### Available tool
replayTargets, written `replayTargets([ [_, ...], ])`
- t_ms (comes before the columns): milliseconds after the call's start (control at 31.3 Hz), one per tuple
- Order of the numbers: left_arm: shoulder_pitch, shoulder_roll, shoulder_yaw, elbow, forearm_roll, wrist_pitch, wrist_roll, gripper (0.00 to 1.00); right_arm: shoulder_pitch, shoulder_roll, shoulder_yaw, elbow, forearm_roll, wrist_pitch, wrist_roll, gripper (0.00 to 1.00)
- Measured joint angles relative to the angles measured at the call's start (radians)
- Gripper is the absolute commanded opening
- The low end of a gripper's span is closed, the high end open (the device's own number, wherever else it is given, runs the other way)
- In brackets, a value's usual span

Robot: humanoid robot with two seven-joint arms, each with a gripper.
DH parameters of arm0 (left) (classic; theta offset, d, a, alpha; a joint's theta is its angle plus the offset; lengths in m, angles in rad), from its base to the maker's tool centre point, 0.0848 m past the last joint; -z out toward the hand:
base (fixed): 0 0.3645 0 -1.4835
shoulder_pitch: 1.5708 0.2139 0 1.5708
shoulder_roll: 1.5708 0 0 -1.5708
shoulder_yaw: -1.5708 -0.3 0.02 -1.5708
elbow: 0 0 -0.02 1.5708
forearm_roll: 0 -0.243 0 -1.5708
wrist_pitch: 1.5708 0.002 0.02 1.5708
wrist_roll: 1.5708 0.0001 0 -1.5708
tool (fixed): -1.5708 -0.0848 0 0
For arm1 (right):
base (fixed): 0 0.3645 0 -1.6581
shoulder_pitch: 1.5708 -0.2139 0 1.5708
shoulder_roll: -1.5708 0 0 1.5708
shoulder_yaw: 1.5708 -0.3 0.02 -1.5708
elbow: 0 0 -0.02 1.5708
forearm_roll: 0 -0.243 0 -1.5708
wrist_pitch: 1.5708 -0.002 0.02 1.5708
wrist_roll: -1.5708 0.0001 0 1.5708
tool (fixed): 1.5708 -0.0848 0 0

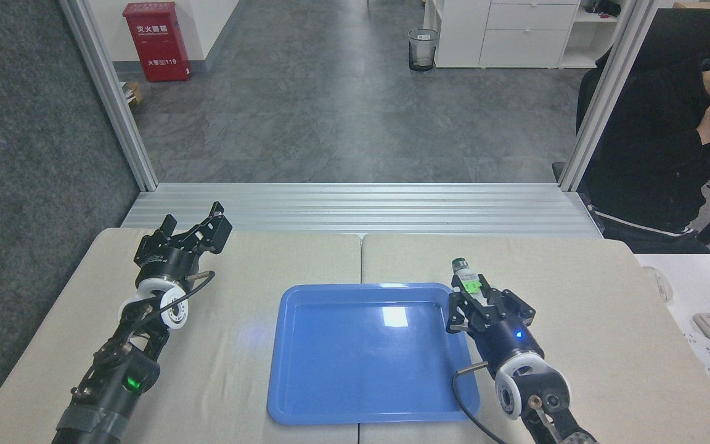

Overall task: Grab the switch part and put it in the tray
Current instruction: 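Carry the switch part over the blue tray and lower it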

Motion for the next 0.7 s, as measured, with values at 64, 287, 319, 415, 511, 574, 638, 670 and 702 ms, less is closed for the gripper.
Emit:
replayTargets([
  [64,0.0,0.0,0.0,0.0,0.0,0.0,0.0,1.0,0.007,0.012,0.022,0.007,0.007,0.002,0.01,0.0],
  [287,0.0,0.0,0.0,0.0,0.0,0.0,0.0,1.0,0.039,0.039,0.081,0.036,0.025,0.0,0.024,0.17],
  [319,0.0,0.0,0.0,0.0,0.0,0.0,0.0,1.0,0.042,0.041,0.088,0.04,0.028,0.0,0.024,0.31],
  [415,0.0,0.0,0.0,0.0,0.0,0.0,0.0,1.0,0.049,0.048,0.106,0.052,0.035,-0.001,0.027,0.68],
  [511,0.0,0.0,0.0,0.0,0.0,0.0,0.0,1.0,0.053,0.053,0.12,0.064,0.044,0.006,0.023,0.84],
  [574,0.0,0.0,0.0,0.0,0.0,0.0,0.0,1.0,0.054,0.057,0.128,0.073,0.051,0.017,0.019,0.96],
  [638,0.0,0.0,0.0,0.0,0.0,0.0,0.0,1.0,0.053,0.06,0.132,0.079,0.056,0.024,0.015,0.98],
  [670,0.0,0.0,0.0,0.0,0.0,0.0,0.0,1.0,0.053,0.061,0.134,0.083,0.057,0.026,0.013,0.98],
  [702,0.0,0.0,0.0,0.0,0.0,0.0,0.0,1.0,0.051,0.063,0.135,0.086,0.059,0.028,0.012,0.98],
])
